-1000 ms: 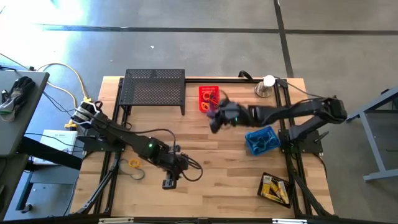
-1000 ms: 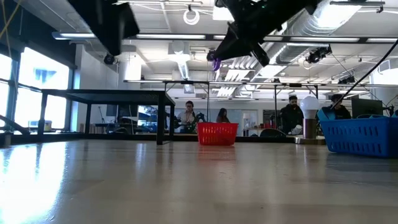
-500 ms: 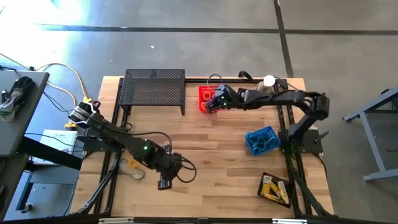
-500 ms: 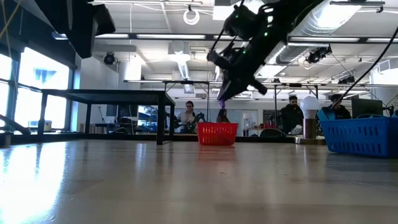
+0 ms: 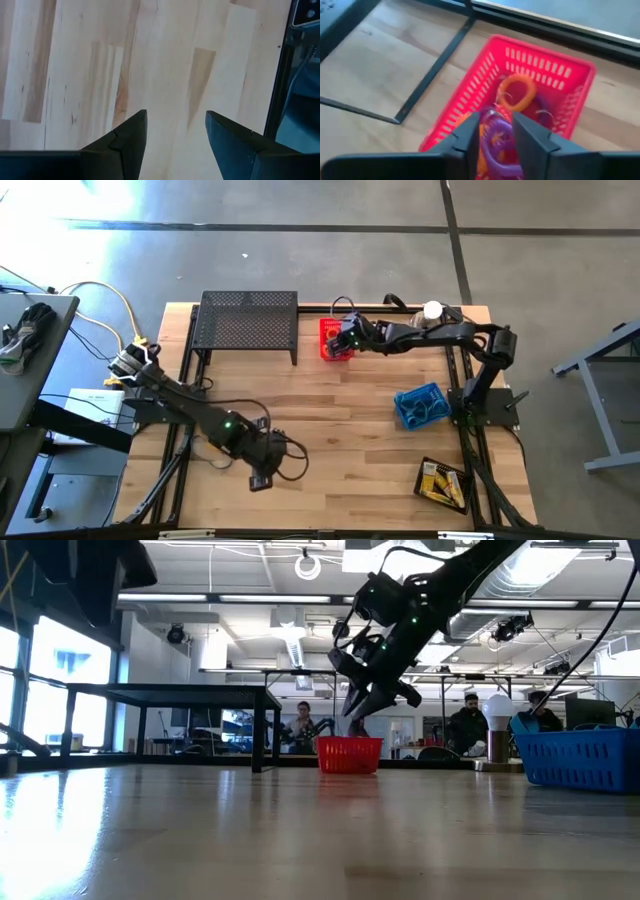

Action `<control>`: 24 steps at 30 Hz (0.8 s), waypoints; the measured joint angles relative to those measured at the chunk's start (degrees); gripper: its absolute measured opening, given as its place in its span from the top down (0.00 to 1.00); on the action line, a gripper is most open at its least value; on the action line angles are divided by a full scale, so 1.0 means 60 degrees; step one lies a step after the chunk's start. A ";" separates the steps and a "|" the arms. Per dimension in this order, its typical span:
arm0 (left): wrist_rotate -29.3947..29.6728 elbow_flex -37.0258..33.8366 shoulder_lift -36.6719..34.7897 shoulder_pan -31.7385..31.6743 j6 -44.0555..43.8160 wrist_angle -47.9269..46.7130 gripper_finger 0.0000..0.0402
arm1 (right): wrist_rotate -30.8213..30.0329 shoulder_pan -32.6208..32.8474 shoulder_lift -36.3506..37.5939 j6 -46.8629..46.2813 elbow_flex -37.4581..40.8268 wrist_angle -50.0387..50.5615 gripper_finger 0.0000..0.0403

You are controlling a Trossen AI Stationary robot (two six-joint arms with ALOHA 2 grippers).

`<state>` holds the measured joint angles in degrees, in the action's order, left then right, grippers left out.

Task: Pick & Place Office Desk Supplies
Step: Put the yellow spring keychain into the red bin

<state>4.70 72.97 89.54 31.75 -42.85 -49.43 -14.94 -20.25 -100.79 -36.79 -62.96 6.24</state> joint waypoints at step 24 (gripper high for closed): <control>-0.1065 0.0000 -0.0605 0.0966 -0.6391 -0.4811 0.51 | 0.8433 0.3088 0.0484 0.0066 -0.0012 -0.1446 0.47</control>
<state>-1.69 72.97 85.91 37.55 -81.19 -78.30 35.66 -1.73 -97.89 -36.40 -63.03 -2.44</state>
